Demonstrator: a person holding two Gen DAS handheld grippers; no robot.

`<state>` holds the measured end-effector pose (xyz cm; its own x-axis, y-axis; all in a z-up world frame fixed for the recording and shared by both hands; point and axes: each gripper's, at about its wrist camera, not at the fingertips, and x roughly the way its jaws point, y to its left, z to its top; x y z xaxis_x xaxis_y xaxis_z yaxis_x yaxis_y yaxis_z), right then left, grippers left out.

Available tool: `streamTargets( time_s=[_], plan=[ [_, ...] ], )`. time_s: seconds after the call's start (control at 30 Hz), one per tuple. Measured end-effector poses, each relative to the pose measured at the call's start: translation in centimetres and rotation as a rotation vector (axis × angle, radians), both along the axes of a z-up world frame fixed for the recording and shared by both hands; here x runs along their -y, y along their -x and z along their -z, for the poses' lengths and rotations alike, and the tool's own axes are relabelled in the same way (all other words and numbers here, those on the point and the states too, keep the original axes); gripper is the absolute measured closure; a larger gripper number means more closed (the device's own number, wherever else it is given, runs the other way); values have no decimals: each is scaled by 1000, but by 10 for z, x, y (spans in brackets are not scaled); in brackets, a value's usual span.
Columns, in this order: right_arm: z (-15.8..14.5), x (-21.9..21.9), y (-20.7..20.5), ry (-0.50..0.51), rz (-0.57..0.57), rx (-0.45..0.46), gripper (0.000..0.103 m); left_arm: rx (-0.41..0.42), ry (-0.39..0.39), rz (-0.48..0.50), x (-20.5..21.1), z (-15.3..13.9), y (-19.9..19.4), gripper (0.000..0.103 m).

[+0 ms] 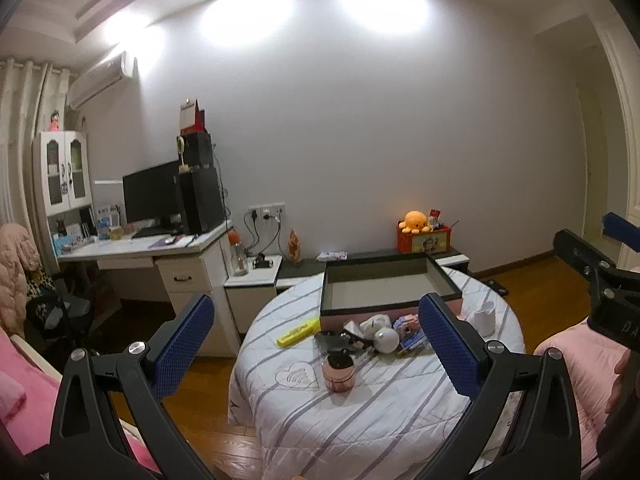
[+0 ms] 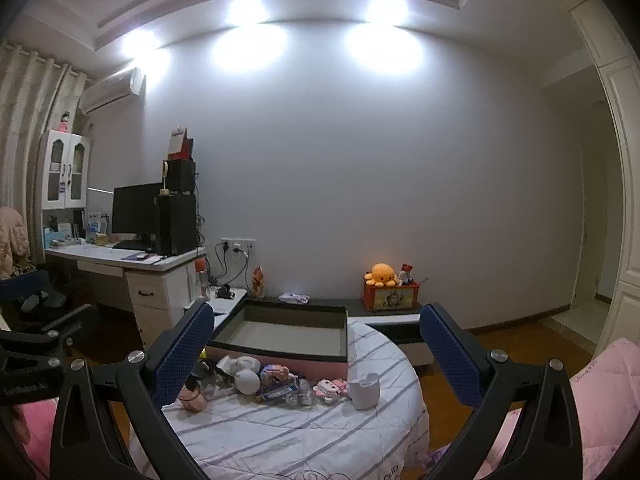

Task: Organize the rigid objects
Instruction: 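Move left tool to the rose-gold jar while right tool approaches the white cup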

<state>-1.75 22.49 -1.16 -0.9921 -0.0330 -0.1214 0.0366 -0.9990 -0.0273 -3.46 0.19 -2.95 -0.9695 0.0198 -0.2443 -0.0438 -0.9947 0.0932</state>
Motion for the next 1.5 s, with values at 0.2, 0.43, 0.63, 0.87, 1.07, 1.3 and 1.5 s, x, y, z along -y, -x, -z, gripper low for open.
streamTargets(
  time_s=[0.2, 0.43, 0.63, 0.87, 1.07, 1.3, 1.5],
  plan=[
    [20, -7, 24, 4, 9, 68, 0, 62, -50, -1, 11, 20, 26, 0],
    [56, -12, 67, -7, -2, 186, 0, 193, -32, -26, 11, 63, 76, 0],
    [93, -16, 109, -6, -15, 296, 0, 347, -13, -24, 9, 113, 128, 0],
    [136, -19, 157, -23, -27, 424, 0, 468, -3, -11, 1, 159, 170, 0],
    [161, -23, 182, -23, -23, 498, 0, 511, -26, -11, -1, 183, 198, 0],
    [175, -30, 197, -22, -24, 539, 0, 544, -62, 2, -1, 198, 210, 23],
    [185, -53, 208, 22, -16, 575, 0, 505, -71, 14, -1, 198, 208, 54]
  ],
)
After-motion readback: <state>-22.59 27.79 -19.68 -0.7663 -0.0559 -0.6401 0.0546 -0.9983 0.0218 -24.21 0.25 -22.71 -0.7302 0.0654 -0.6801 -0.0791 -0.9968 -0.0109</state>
